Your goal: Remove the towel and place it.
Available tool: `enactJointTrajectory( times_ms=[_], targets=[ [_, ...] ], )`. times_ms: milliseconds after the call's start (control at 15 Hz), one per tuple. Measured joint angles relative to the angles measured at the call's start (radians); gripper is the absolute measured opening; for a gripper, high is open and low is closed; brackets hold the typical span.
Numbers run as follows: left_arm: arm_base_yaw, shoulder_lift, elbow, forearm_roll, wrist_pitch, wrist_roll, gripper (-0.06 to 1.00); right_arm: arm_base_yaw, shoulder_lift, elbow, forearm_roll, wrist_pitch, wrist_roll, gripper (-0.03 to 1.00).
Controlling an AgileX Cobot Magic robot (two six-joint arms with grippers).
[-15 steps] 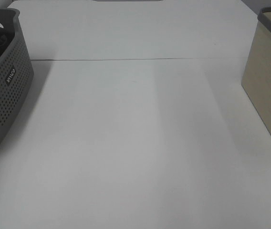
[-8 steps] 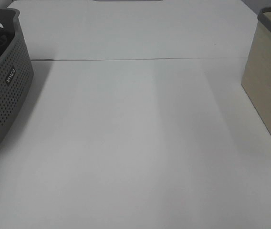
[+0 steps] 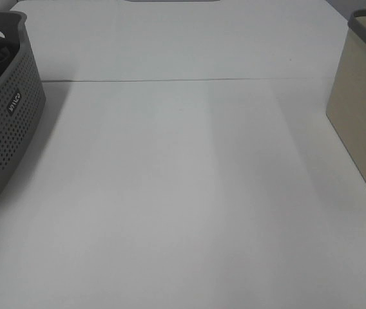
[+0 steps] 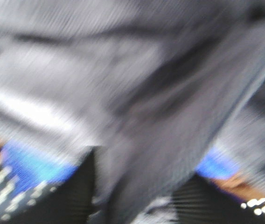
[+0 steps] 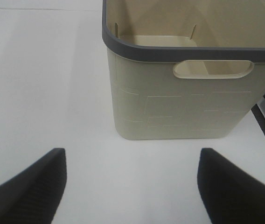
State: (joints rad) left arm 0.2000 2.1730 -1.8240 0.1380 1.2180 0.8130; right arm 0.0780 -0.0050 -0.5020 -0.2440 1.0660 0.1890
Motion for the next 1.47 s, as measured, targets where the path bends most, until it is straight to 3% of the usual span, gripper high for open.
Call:
enactJointTrajectory(
  times_ms=[133, 267, 533, 1067, 1467],
  targets=[
    [0.0, 0.0, 0.0, 0.031, 0.0, 0.041, 0.01, 0.0, 0.0, 0.0, 0.0, 0.0, 0.0, 0.76],
    [0.0, 0.0, 0.0, -0.001, 0.0, 0.044, 0.0, 0.0, 0.0, 0.0, 0.0, 0.0, 0.0, 0.76],
    [-0.004, -0.034, -0.039, -0.053, -0.001, -0.086, 0.0, 0.0, 0.0, 0.0, 0.0, 0.0, 0.0, 0.76],
    [-0.092, -0.404, -0.042, -0.053, 0.002, -0.103, 0.0, 0.0, 0.0, 0.0, 0.0, 0.0, 0.0, 0.76],
    [-0.258, -0.598, -0.101, 0.057, 0.006, -0.195, 0.0, 0.0, 0.0, 0.0, 0.0, 0.0, 0.0, 0.76]
  ],
)
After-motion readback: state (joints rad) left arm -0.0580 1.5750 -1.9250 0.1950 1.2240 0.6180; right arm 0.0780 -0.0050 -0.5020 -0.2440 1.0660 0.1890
